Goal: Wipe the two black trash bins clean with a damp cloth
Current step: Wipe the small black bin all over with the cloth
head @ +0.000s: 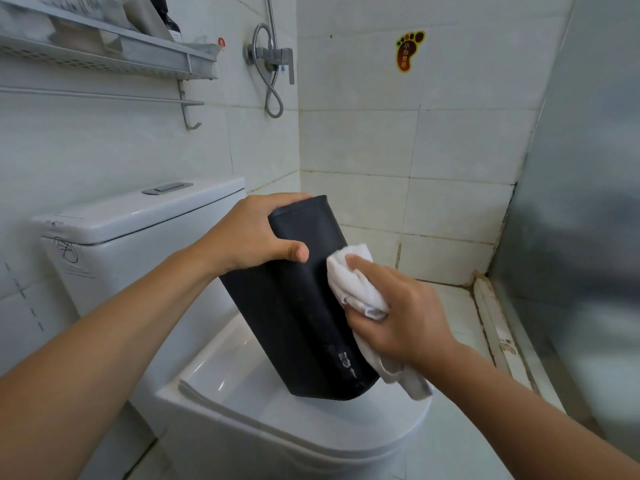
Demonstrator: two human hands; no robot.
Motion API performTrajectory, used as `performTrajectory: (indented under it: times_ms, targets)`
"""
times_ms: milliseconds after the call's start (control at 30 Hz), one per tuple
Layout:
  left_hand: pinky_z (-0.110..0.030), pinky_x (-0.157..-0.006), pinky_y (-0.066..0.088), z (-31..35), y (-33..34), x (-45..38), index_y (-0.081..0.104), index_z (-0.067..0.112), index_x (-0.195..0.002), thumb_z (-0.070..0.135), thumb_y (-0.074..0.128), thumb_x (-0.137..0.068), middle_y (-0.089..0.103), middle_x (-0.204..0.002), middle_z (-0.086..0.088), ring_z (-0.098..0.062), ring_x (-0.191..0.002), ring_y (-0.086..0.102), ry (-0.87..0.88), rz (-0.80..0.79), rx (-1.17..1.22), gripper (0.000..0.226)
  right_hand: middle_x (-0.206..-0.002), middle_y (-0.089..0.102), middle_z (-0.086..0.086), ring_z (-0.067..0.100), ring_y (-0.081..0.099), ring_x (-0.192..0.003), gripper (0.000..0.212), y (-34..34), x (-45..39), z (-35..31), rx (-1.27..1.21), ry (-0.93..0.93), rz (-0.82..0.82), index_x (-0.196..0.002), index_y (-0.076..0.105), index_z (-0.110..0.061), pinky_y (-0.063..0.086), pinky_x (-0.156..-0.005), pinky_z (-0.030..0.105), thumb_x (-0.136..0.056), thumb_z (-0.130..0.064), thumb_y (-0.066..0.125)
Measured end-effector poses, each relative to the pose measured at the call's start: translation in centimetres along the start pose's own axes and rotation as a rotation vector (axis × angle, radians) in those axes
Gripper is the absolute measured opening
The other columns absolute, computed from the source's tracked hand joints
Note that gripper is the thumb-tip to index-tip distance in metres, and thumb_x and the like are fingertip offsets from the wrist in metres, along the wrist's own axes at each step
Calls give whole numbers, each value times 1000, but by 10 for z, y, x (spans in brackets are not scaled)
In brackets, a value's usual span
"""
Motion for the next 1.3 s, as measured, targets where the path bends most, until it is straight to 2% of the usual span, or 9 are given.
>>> performTrajectory:
  times_ms: [367,500,567,667,867,967,1067,1200,1300]
  targets:
    - [-27,-102,54,-6,-1,-1,59,53,-135,64,90,-49,69,-127,30,5,-119,65,-10,-62,-5,92,-93,72,-9,21,68,-76,52,3,-22,0,-48,81,-1,-132,57,-41,55,-61,38,-81,-52,58]
    - [-20,-103,52,4,10,-2,59,48,-141,50,98,-52,69,-127,29,6,-121,64,32,-117,-20,97,-88,67,-16,14,66,-82,46,-4,-60,-2,-61,174,69,-131,53,-47,52,-68,35,-85,-54,55]
    - [-17,-98,52,7,14,-3,60,45,-141,37,103,-56,72,-124,27,5,-117,66,59,-128,-38,95,-91,71,-14,15,69,-86,42,-8,-69,4,-122,254,109,-129,53,-48,56,-74,39,-87,-53,55]
    - [-13,-95,51,12,19,-4,62,43,-139,42,99,-55,72,-122,28,7,-115,65,76,-108,-51,92,-91,72,-13,17,69,-86,42,-11,-63,7,-161,281,146,-127,57,-46,57,-76,43,-86,-53,53]
    - [-3,-94,43,-3,5,-6,60,51,-136,66,95,-53,62,-119,47,20,-117,58,12,-34,-69,91,-90,70,-14,16,67,-76,54,-3,-22,-1,-48,104,-1,-133,60,-41,54,-62,36,-81,-52,59]
    - [-4,-89,46,-18,-6,-4,65,39,-138,57,92,-62,67,-117,38,18,-111,62,-64,24,-43,83,-87,70,-9,18,64,-69,54,4,-9,-11,21,14,-27,-131,62,-36,53,-55,35,-80,-52,61]
    - [-3,-84,49,-24,-10,-2,67,46,-127,52,89,-64,69,-107,41,15,-105,66,-112,61,-32,67,-88,69,-10,18,62,-71,58,7,2,-16,37,-79,-86,-135,59,-34,52,-55,36,-79,-48,65]
    - [-13,-94,51,-25,-7,-5,68,47,-125,56,88,-61,71,-113,37,12,-109,66,-147,72,-32,67,-79,62,-6,21,58,-65,63,1,9,-27,79,-255,-85,-137,55,-31,47,-48,36,-76,-42,71]
    - [-26,-111,48,-21,-3,-9,64,37,-140,67,86,-58,66,-135,24,4,-125,60,-160,74,-84,90,-75,55,-5,22,50,-60,60,3,4,-44,166,-404,-120,-137,58,-27,40,-44,32,-79,-43,67]
Point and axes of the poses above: each hand's wrist, its own x-axis away from the middle knuckle, its own y-axis out of the palm, z = x × y, the point moved 5 cm from there along -x, towards the middle knuckle
